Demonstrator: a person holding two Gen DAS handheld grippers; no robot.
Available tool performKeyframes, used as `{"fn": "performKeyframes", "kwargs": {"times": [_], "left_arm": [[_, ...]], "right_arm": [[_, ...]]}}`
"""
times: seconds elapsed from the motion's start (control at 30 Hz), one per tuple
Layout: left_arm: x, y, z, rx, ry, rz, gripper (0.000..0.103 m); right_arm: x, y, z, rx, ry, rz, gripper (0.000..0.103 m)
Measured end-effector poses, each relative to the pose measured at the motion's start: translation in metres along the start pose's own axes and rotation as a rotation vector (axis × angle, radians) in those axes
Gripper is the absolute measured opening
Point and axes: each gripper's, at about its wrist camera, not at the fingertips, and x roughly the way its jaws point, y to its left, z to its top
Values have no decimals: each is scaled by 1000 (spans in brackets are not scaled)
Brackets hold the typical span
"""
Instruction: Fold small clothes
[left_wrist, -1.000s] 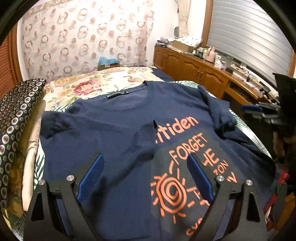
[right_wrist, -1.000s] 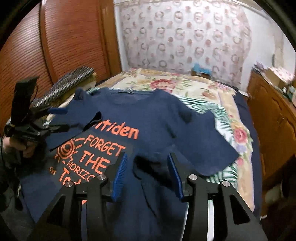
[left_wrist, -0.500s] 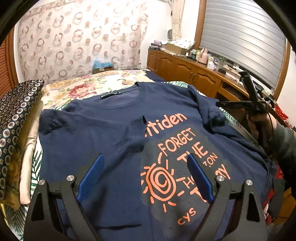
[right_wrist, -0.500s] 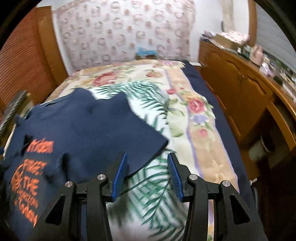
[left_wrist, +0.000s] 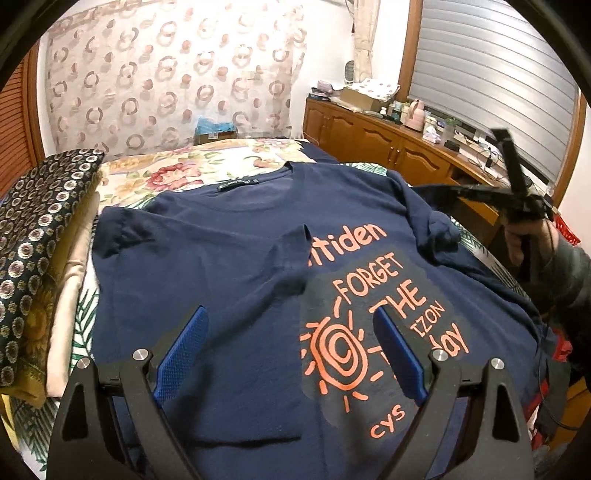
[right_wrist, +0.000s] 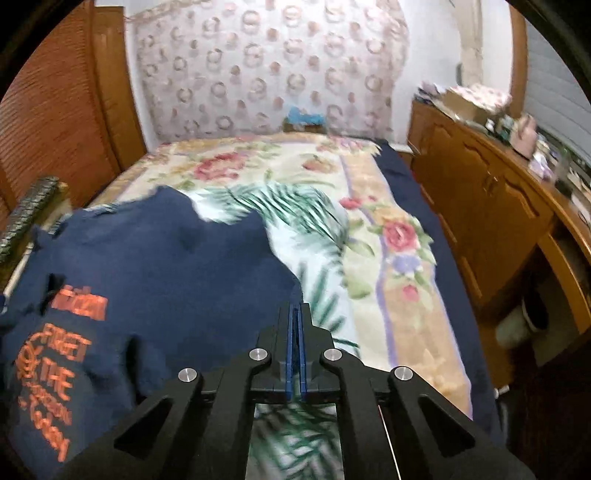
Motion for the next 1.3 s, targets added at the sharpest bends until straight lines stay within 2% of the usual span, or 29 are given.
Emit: {"fn": "performKeyframes", "kwargs": {"times": [0.17, 0.27, 0.43, 0.47, 0.5, 0.57, 0.77, 0.9, 1.0, 1.17, 1.23, 1.3], "left_arm": [[-10, 9, -2, -21, -18, 14, 91], [-15, 12, -3, -33, -26, 23, 91], [-22, 14, -8, -46, -33, 35, 91], [-23, 15, -9, -49, -33, 36, 91], [-24, 15, -9, -51, -34, 38, 91], [-26, 17, -11, -54, -36, 41, 91], [-26, 27, -14, -69, -35, 51, 91], [-24, 27, -15, -74, -32, 51, 91], [-23, 25, -17, -70, -28, 50, 91], [-23, 24, -20, -67, -20, 53, 91], [-23, 25, -21, -71, -20, 54, 91], [-24, 25, -21, -72, -19, 57, 91]], "right_arm": [[-32, 52, 26, -97, -84, 131, 2], [-44, 96, 48, -163, -118, 251, 2], [-39, 156, 73, -246, -111, 374, 3], [-34, 165, 74, -266, -91, 360, 12], [-30, 170, 72, -271, -88, 331, 26], [-19, 165, 69, -263, -79, 310, 38], [-25, 153, 34, -242, -18, 218, 38], [-33, 159, -2, -248, 42, 243, 38], [-35, 163, -27, -287, 91, 227, 38], [-32, 156, -36, -281, 132, 183, 38], [-29, 156, -37, -295, 147, 158, 29], [-30, 155, -40, -328, 158, 125, 14]]}}
